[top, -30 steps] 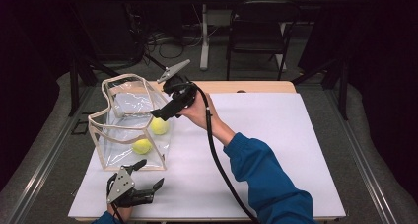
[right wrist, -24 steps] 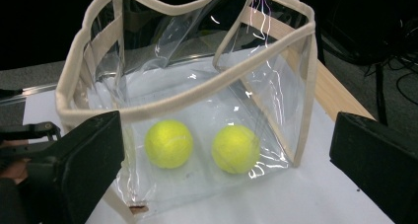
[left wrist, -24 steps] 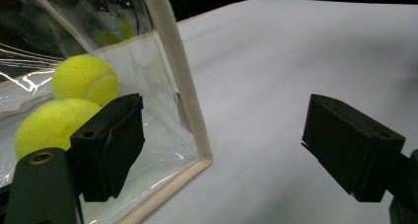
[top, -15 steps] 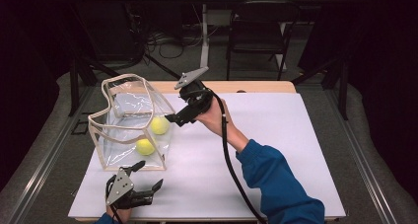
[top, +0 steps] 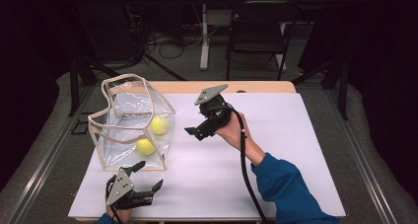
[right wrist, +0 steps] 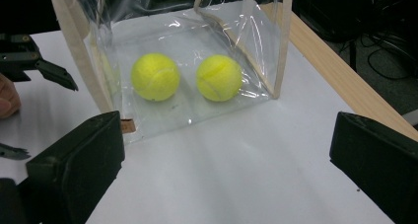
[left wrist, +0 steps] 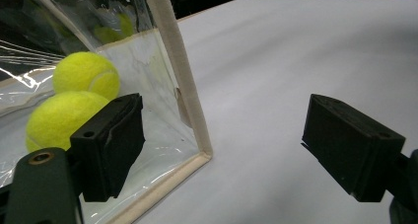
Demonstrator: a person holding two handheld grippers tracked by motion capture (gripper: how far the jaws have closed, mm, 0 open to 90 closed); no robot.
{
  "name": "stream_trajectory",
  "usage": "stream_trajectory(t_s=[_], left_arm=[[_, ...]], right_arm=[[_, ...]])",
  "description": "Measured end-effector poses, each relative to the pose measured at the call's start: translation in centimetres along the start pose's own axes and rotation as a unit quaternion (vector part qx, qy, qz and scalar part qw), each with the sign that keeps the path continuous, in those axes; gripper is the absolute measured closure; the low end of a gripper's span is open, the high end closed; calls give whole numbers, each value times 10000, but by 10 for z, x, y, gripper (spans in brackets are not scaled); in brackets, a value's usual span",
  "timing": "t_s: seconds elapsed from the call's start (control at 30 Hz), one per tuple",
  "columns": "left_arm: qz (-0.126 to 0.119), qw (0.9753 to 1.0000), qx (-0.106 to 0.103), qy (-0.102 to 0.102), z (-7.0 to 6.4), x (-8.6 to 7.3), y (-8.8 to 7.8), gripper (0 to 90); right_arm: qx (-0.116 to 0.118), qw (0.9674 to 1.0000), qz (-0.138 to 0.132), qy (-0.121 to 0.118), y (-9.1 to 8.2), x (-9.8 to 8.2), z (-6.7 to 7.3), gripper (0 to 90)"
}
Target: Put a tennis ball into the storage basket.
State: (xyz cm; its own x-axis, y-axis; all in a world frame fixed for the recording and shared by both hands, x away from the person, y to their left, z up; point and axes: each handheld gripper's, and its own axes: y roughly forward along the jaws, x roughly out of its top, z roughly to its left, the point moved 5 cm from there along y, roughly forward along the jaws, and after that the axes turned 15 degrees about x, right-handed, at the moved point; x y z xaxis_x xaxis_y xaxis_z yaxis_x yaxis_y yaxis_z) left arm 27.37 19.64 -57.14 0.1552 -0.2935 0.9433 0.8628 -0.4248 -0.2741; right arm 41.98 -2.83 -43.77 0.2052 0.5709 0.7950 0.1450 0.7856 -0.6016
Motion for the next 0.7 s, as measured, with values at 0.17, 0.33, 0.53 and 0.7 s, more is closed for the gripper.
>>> stream_trajectory(t_s=[0.17, 0.33, 0.53, 0.7], left_arm=[[-2, 10000, -4, 29, 0, 0, 0, 159], [2, 10000, 9, 33, 0, 0, 0, 159], [18, 10000, -4, 43, -2, 0, 1, 159], [16, 10000, 3, 40, -2, 0, 1, 159]], right_arm=[[-62, 10000, -21, -30, -5, -12, 5, 0], [-93, 9999, -40, -5, -9, -27, 9, 0], [-100, 9999, 28, 87, -10, -46, 11, 0], [-119, 9998, 82, 139, -13, -59, 13, 0]])
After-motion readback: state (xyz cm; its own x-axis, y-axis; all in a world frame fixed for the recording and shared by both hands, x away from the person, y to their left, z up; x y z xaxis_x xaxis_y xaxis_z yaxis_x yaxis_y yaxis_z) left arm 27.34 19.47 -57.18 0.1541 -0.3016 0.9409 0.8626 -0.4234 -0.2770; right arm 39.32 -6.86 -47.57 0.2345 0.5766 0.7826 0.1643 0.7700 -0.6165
